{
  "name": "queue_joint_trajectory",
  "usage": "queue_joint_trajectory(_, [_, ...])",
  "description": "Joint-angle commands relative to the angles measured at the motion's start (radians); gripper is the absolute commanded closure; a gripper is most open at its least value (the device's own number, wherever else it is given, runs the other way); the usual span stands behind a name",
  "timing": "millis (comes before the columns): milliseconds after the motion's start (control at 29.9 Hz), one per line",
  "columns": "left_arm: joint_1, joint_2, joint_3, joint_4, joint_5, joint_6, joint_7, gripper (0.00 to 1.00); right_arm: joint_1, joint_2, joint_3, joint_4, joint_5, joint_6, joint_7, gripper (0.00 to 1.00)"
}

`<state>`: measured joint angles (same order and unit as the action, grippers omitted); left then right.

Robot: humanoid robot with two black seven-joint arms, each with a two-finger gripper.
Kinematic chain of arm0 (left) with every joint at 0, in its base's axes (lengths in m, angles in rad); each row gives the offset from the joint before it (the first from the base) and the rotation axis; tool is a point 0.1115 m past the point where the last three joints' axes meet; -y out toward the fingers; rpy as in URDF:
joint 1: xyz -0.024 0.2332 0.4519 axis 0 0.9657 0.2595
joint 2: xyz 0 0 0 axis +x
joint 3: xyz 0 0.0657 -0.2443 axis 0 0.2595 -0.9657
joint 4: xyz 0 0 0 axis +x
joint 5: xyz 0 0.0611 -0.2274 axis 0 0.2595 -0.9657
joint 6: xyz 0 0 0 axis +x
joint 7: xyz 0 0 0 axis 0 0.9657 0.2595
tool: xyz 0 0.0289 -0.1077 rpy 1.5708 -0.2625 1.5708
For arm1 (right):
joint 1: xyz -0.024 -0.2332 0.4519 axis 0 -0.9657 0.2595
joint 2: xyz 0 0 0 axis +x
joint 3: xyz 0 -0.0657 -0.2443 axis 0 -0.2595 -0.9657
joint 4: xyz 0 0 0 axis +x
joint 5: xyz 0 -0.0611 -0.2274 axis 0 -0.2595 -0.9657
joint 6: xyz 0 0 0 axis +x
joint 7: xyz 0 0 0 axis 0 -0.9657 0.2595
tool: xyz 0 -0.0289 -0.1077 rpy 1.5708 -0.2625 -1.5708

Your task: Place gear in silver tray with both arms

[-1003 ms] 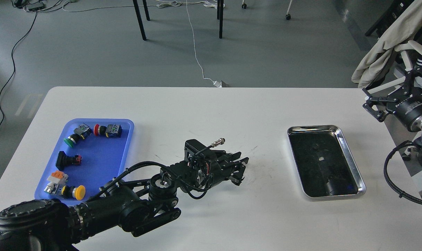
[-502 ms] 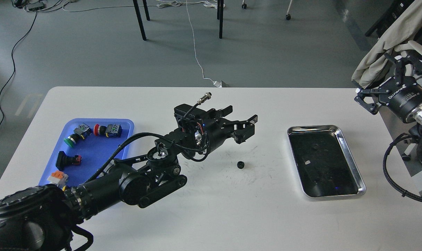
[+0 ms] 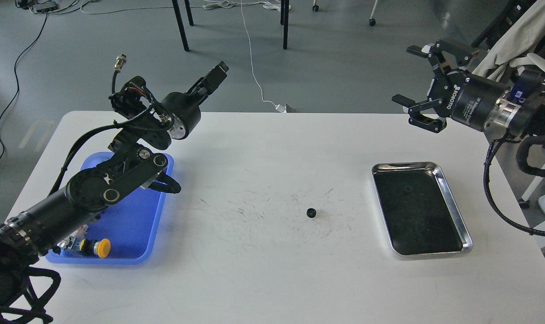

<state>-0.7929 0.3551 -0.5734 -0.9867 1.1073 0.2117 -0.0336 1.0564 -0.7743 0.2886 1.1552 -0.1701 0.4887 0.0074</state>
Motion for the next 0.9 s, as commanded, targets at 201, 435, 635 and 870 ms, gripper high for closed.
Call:
queue_joint_trajectory(201, [0.006, 0.101, -0.002, -0.012, -0.204, 0.0, -0.012, 0.02, 0.482, 0.335, -0.756, 0.027, -0.224, 0.0, -0.073, 0.02])
queue_joint_trajectory(435, [0.026, 0.131, -0.003, -0.072, -0.202, 0.001, -0.014, 0.02, 0.58, 0.575, -1.002, -0.003, -0.267, 0.0, -0.122, 0.04])
queue_joint_trajectory(635, [0.026, 0.131, -0.017, -0.073, -0.202, 0.002, -0.014, 0.02, 0.568, 0.745, -1.092, -0.127, -0.269, 0.0, -0.121, 0.05])
queue_joint_trajectory(870, [0.027, 0.136, -0.026, -0.075, -0.202, 0.002, -0.017, 0.02, 0.53, 0.774, -1.108, -0.181, -0.256, 0.0, -0.119, 0.07])
